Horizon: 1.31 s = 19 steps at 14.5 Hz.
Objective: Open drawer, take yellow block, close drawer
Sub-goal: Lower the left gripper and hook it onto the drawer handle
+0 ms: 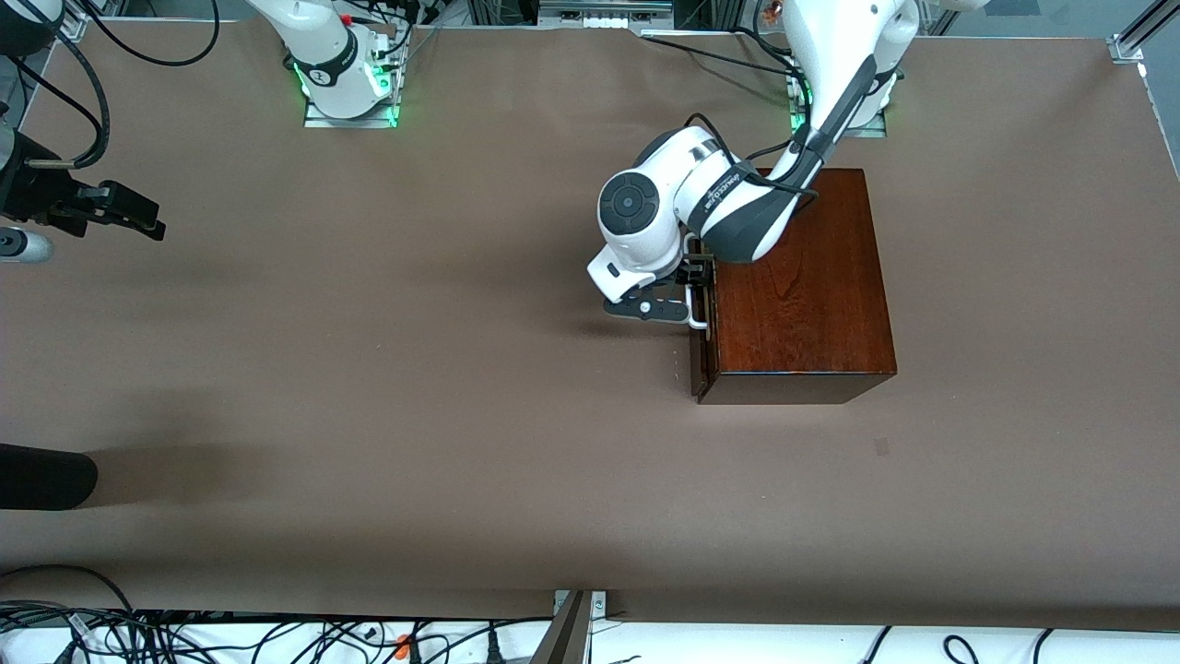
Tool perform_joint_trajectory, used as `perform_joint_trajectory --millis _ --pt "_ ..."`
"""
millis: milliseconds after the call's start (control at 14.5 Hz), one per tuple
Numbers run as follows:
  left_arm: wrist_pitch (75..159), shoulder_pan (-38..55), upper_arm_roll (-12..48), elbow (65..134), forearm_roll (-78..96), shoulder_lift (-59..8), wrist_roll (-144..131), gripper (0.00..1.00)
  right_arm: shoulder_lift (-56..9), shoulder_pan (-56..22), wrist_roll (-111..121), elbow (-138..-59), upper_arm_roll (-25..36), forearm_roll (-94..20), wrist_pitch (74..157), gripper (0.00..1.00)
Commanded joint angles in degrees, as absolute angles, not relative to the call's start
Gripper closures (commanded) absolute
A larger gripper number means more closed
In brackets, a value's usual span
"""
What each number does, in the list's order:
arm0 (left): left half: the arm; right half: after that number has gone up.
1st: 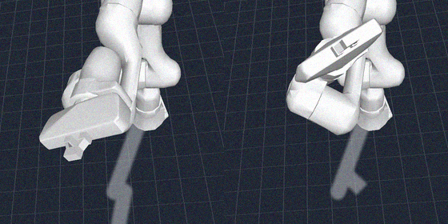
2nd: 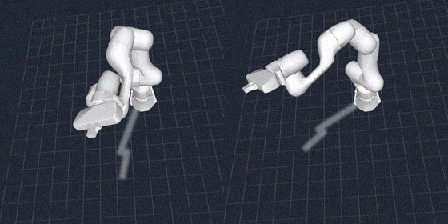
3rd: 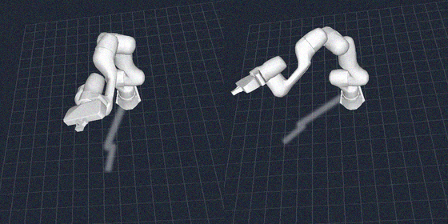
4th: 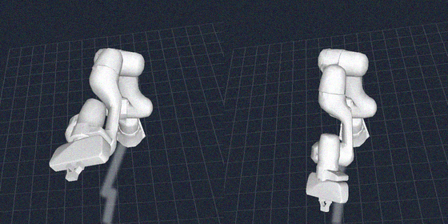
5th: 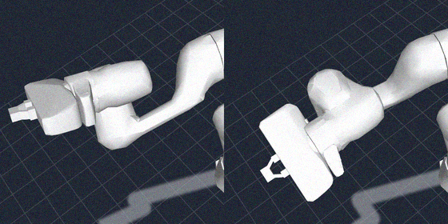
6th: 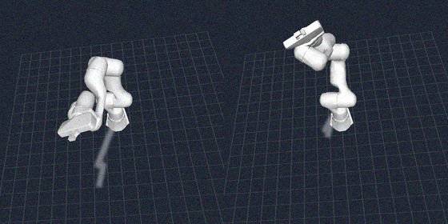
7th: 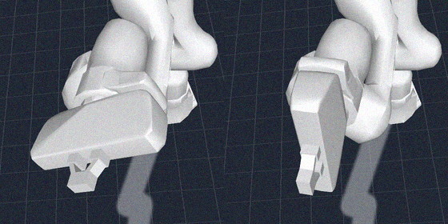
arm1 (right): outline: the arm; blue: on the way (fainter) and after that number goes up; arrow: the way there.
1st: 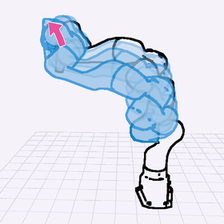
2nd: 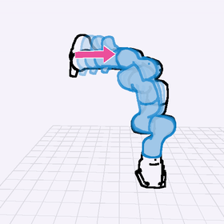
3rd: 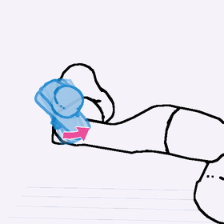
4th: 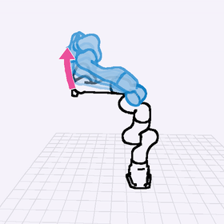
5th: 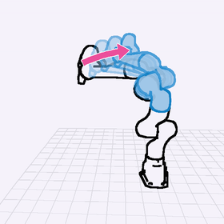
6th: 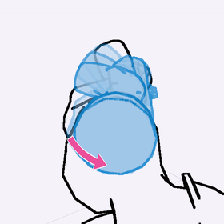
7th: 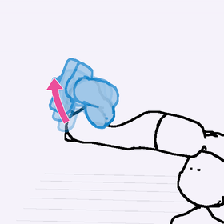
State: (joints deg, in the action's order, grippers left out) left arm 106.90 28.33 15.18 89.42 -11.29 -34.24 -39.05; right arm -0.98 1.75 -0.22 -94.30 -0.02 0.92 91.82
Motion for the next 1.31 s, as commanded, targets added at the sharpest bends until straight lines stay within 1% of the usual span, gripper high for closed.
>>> perform_joint_trajectory --millis 0,551,757,964,1240 --pt "107.75 28.65 15.12 89.56 -12.66 -34.54 -39.99 0.00 -1.05 2.46 0.53 -93.78 -0.53 0.00 91.23 0.00" --pt "115.39 29.18 15.29 88.86 -12.75 -34.89 -40.78 0.00 -1.05 2.46 0.53 -93.78 -0.53 0.00 91.23 0.00" --pt "118.90 29.88 15.38 88.77 -12.66 -36.03 -41.91 0.00 -1.05 2.46 0.53 -93.78 -0.53 0.00 91.23 0.00" --pt "119.53 30.85 15.38 88.59 -12.66 -36.04 -44.30 0.00 -1.05 2.46 0.53 -93.78 -0.53 0.00 91.14 0.00" --pt "118.04 30.59 15.29 88.68 -12.92 -34.72 -43.42 0.00 -1.05 2.46 0.53 -93.78 -0.53 0.00 91.23 0.00"
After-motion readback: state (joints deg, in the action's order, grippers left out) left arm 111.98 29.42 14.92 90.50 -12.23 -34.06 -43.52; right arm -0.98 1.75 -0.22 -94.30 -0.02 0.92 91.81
